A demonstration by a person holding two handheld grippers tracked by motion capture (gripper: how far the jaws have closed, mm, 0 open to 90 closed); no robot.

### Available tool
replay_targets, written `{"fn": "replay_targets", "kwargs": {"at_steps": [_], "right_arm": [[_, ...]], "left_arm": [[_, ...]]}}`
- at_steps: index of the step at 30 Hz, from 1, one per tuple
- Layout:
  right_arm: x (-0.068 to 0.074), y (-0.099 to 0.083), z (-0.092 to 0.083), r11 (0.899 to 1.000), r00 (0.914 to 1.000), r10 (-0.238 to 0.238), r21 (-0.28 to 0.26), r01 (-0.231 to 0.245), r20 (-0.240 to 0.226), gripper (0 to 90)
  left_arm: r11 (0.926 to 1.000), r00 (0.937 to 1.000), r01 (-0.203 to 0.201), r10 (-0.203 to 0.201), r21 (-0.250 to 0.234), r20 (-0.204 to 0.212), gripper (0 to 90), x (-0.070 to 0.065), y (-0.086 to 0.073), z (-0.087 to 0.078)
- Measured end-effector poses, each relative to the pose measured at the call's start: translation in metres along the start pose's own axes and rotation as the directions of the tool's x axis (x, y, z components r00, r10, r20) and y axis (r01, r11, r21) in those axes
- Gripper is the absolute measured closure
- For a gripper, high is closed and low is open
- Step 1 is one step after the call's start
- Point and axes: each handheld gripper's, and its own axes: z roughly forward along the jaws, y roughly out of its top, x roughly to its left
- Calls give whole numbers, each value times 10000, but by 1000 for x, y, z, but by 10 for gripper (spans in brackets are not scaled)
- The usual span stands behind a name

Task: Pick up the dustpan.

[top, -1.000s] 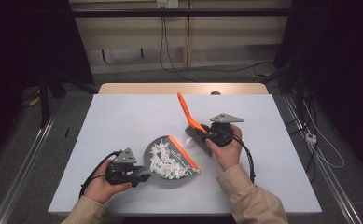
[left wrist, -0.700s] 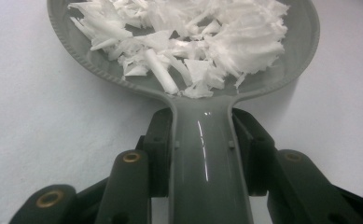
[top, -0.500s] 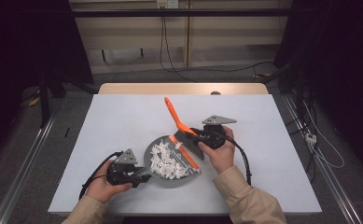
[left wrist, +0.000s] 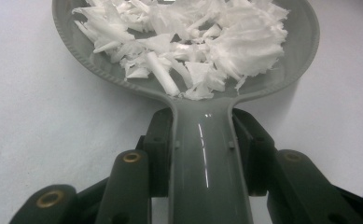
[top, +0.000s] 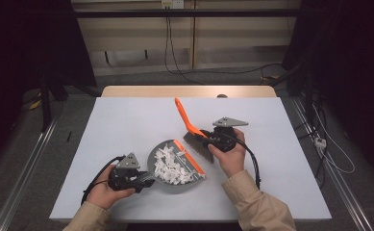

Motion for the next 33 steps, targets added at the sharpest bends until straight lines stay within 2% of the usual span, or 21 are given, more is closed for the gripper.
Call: {"fn": "replay_targets", "kwargs": {"at_steps": [4, 7, 10, 13, 14, 16, 19, 21, 23, 25, 28, 30, 31, 33], "right_arm": [[-7, 1, -3, 9998, 9998, 121, -139, -118, 163, 716], [-12, -1, -3, 10000, 9977, -75, -16, 76, 669, 716], [-17, -4, -2, 10000, 9966, 14, 79, -20, 822, 716], [-16, -9, 4, 9981, 9922, -525, 387, 484, 1128, 716], [-14, -12, 6, 9975, 9916, -653, 357, 617, 1115, 717], [-7, -14, 9, 9962, 9940, -778, 453, 745, 772, 716], [11, -18, 11, 9917, 9916, -1207, 509, 1184, 459, 715], [21, -19, 13, 9891, 9892, -1410, 496, 1389, 399, 715], [29, -20, 14, 9891, 9895, -1416, 461, 1401, 303, 713], [34, -21, 15, 9854, 9855, -1658, 466, 1641, 360, 711], [34, -19, 13, 9903, 9904, -1375, 205, 1372, 149, 714], [35, -17, 11, 9961, 9955, -877, 89, 881, -368, 716], [37, -17, 11, 9951, 9944, -971, 131, 977, -426, 716], [42, -15, 10, 9894, 9893, -1443, 98, 1446, -216, 715]], "left_arm": [[9999, 9999, 102, -101, -27, 40, 625, 0, 0, 1], [10000, 10000, 23, -23, 46, 42, 625, 1, 0, 1], [10000, 10000, 32, -32, 35, 62, 625, 1, 1, 3], [10000, 10000, 61, -60, 76, -48, 625, 0, 1, 5], [10000, 10000, 75, -75, 61, -57, 625, 0, 1, 5], [9999, 9999, 124, -123, 33, -76, 625, 0, 1, 6], [9999, 9999, 143, -143, 13, 39, 625, 1, 2, 7], [9999, 9999, 168, -168, -25, 23, 624, 0, 2, 9], [9997, 9998, 222, -222, -25, 11, 624, 0, 2, 9], [9996, 9996, 265, -265, -41, -4, 625, 0, 2, 9], [9994, 9995, 319, -319, -105, -28, 625, 0, 1, 9], [9993, 9994, 346, -348, -168, -77, 625, 0, 2, 10], [9994, 9994, 320, -321, -165, -85, 625, -1, 2, 11], [9994, 9993, 318, -321, -168, -208, 625, -2, 3, 10]]}}
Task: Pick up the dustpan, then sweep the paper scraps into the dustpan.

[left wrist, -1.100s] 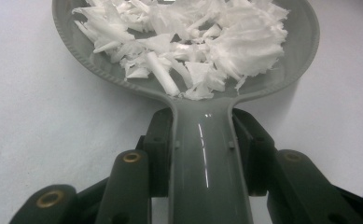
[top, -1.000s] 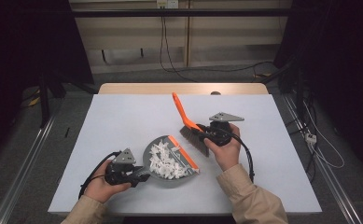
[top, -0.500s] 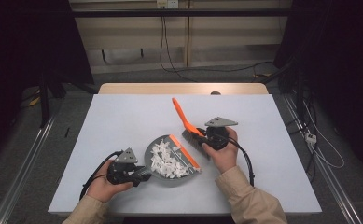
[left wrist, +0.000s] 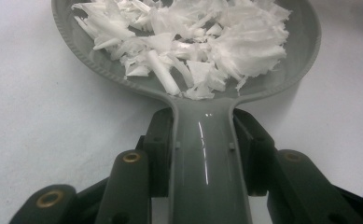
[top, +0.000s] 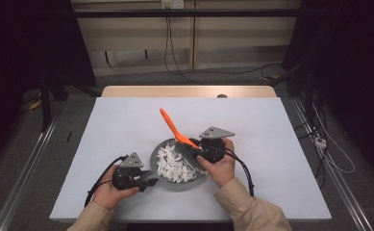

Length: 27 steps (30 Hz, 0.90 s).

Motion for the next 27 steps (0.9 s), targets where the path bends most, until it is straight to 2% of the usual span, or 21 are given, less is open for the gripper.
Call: {"fn": "replay_targets", "kwargs": {"at_steps": [1, 3, 7, 10, 13, 17, 18, 19, 22, 27], "right_arm": [[0, 2, -1, 10000, 10000, -19, -74, 19, 24, 715], [-4, 5, -5, 9990, 9997, 243, -377, -246, -78, 716], [-12, 8, -12, 9982, 9992, 350, -496, -341, 178, 715], [-19, 8, -15, 9962, 9979, 621, -624, -609, 182, 715], [-23, 8, -18, 9959, 9974, 662, -638, -642, 297, 715], [-30, 6, -22, 9950, 9958, 785, -661, -754, 462, 715], [-32, 6, -24, 9944, 9951, 850, -673, -815, 510, 715], [-35, 6, -25, 9938, 9944, 898, -701, -859, 548, 715], [-42, 4, -29, 9928, 9925, 1001, -730, -950, 707, 715], [-51, 0, -37, 9909, 9889, 1181, -755, -1115, 896, 715]], "left_arm": [[10000, 10000, -5, 5, -32, 4, 625, 0, 0, 0], [10000, 10000, -52, 53, -63, 78, 625, 0, -1, -1], [10000, 9999, -76, 76, -38, 93, 626, 1, -1, -3], [9999, 9999, -68, 67, -122, -112, 626, 0, -1, -4], [9997, 10000, 4, -4, -245, -6, 626, 2, -1, -8], [9991, 9995, 133, -144, -394, -294, 626, 4, -3, -13], [9987, 9995, 203, -213, -475, -217, 626, 6, -3, -14], [9990, 9994, 200, -211, -407, -258, 626, 7, -3, -16], [9966, 9983, 420, -447, -702, -383, 626, 10, -5, -21], [9949, 9965, 558, -608, -841, -576, 625, 15, -7, -28]]}}
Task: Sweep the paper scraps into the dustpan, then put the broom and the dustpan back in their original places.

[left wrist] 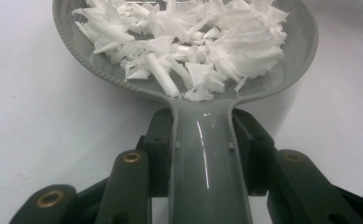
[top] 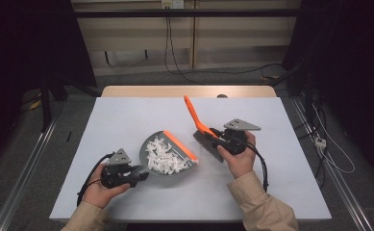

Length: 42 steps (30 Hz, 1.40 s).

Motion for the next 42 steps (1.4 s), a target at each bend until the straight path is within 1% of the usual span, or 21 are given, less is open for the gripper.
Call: {"fn": "replay_targets", "kwargs": {"at_steps": [2, 5, 8, 12, 13, 15, 17, 19, 20, 24, 29, 30, 32, 34, 35, 36, 37, 38, 39, 40, 42], "right_arm": [[-3, -1, -3, 10000, 9999, -7, -34, 8, 109, 714], [-9, -3, -8, 10000, 9998, 45, -28, -45, 215, 714], [-15, -6, -13, 9999, 9992, 96, -35, -95, 378, 714], [-23, -9, -19, 9997, 9979, 240, -50, -238, 595, 714], [-24, -9, -21, 9996, 9977, 263, -62, -260, 620, 715], [-27, -10, -24, 9998, 9971, 207, -79, -202, 730, 714], [-29, -11, -26, 9997, 9964, 231, -74, -226, 819, 714], [-31, -11, -29, 9996, 9959, 271, -122, -261, 868, 714], [-32, -12, -31, 9995, 9954, 301, -150, -288, 909, 715], [-37, -12, -38, 9989, 9939, 378, -309, -348, 1032, 715], [-42, -13, -46, 9984, 9919, 413, -425, -365, 1202, 714], [-43, -13, -48, 9983, 9916, 408, -460, -354, 1231, 714], [-46, -14, -51, 9980, 9905, 464, -476, -405, 1292, 715], [-50, -15, -54, 9982, 9881, 441, -478, -374, 1475, 714], [-52, -16, -55, 9980, 9869, 476, -486, -406, 1542, 715], [-55, -17, -57, 9976, 9859, 561, -491, -489, 1576, 714], [-57, -18, -58, 9974, 9845, 605, -478, -533, 1645, 714], [-60, -19, -59, 9971, 9834, 647, -509, -569, 1696, 714], [-63, -20, -61, 9969, 9818, 669, -530, -584, 1777, 714], [-65, -20, -62, 9967, 9797, 707, -524, -619, 1874, 714], [-71, -22, -65, 9958, 9762, 822, -570, -721, 2008, 714]], "left_arm": [[9998, 9998, 177, -178, -72, -84, 625, 1, -1, -1], [9996, 9992, 261, -264, -110, -284, 626, 5, -1, -4], [9982, 9976, 545, -555, -251, -412, 626, 7, -2, -5], [9963, 9947, 715, -747, -476, -700, 626, 11, -3, -8], [9952, 9931, 827, -866, -520, -787, 625, 12, -3, -9], [9946, 9919, 883, -928, -539, -869, 626, 14, -4, -10], [9923, 9892, 1065, -1121, -625, -946, 625, 15, -5, -11], [9924, 9879, 1068, -1129, -615, -1064, 626, 18, -6, -13], [9908, 9852, 1171, -1245, -680, -1174, 626, 18, -6, -13], [9879, 9811, 1334, -1430, -790, -1303, 626, 22, -8, -16], [9831, 9703, 1633, -1753, -831, -1667, 625, 27, -10, -17], [9805, 9659, 1760, -1892, -874, -1768, 625, 28, -11, -17], [9787, 9581, 1869, -2006, -846, -2045, 625, 30, -11, -16], [9739, 9468, 2112, -2250, -833, -2299, 626, 33, -12, -15], [9700, 9389, 2262, -2414, -889, -2453, 625, 34, -13, -14], [9669, 9322, 2415, -2549, -829, -2569, 625, 36, -13, -14], [9649, 9254, 2493, -2624, -821, -2735, 625, 37, -14, -14], [9610, 9163, 2601, -2764, -941, -2898, 625, 39, -14, -13], [9594, 9109, 2664, -2820, -926, -3013, 625, 40, -15, -13], [9586, 9071, 2700, -2848, -907, -3100, 625, 41, -15, -13], [9529, 8952, 2894, -3031, -912, -3267, 625, 43, -15, -12]]}}
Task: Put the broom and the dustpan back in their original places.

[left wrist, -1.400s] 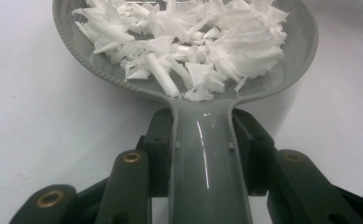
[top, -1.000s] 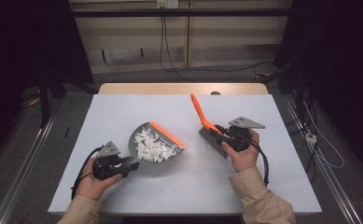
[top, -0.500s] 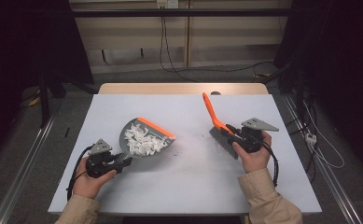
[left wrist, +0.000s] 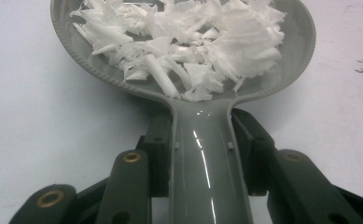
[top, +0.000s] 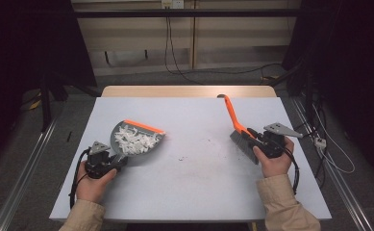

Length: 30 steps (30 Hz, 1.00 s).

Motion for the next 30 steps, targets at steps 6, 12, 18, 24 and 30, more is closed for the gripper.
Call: {"fn": "replay_targets", "kwargs": {"at_steps": [6, 12, 18, 24, 30], "right_arm": [[-15, -1, -4, 10000, 9981, -34, 8, 33, 622, 714], [-20, -6, -5, 9980, 9839, -589, 339, 539, 1686, 711], [-8, -10, -5, 9990, 9955, -252, 404, 215, 912, 614], [1, -12, -14, 9997, 9991, 254, 50, -253, -348, 403], [5, -24, -20, 9996, 9938, 214, 211, -192, -1095, 309]], "left_arm": [[9993, 9981, 273, -258, 255, -562, 623, 1, 0, 6], [9979, 9987, 500, -495, -414, 129, 570, -6, -2, 2], [9922, 9923, 322, -173, -1202, 1228, 455, -12, -7, -10], [9685, 9846, 199, 242, -2484, 1732, 218, -9, -10, -25], [9400, 9728, -20, 809, -3411, 2173, 127, -5, -11, -33]]}}
